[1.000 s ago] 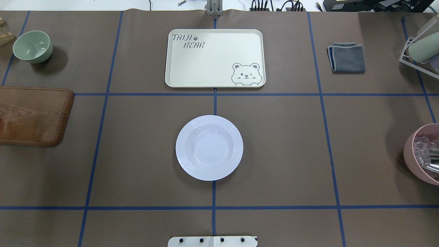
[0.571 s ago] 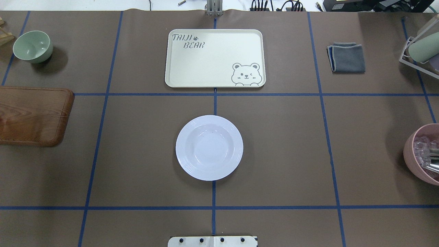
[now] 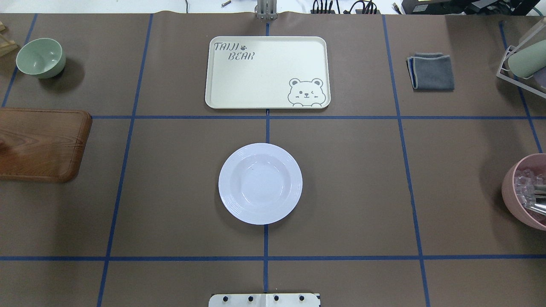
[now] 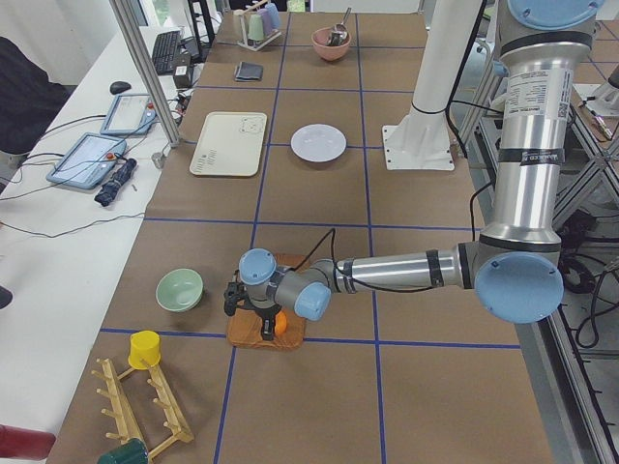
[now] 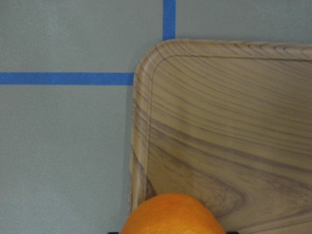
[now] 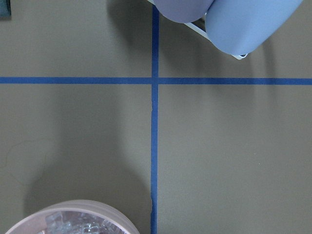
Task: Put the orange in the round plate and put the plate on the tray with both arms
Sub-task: 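Lower the left gripper over the orange on the wooden tray and grasp it, then carry the orange with the left gripper over the white plate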
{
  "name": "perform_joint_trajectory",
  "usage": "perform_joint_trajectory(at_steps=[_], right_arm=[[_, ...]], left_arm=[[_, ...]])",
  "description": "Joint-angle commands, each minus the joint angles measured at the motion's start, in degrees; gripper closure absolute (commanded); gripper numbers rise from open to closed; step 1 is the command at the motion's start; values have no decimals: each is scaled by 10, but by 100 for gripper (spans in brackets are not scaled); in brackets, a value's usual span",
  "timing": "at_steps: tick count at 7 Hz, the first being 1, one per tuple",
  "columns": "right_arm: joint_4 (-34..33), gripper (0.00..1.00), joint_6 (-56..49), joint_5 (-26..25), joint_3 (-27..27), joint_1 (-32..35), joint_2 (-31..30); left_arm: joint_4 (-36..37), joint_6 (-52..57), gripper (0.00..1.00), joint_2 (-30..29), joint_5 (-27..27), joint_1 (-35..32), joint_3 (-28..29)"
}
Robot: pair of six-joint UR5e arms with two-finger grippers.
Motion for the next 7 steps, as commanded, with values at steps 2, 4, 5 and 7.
perform_joint_trajectory(at_steps=[2, 4, 5, 7], right_arm=[[0, 0, -1, -2, 0, 0, 0], [1, 0, -1, -1, 2, 0, -3], [1, 0, -1, 0, 4, 0, -3], [0, 0, -1, 7, 5, 0, -1]], left_arm=[[369, -91, 100, -162, -18, 18, -191], [395, -324, 100, -290, -12, 145, -193], [393, -425, 100, -342, -2, 205, -190], [332, -598, 100, -411, 51, 313, -169]])
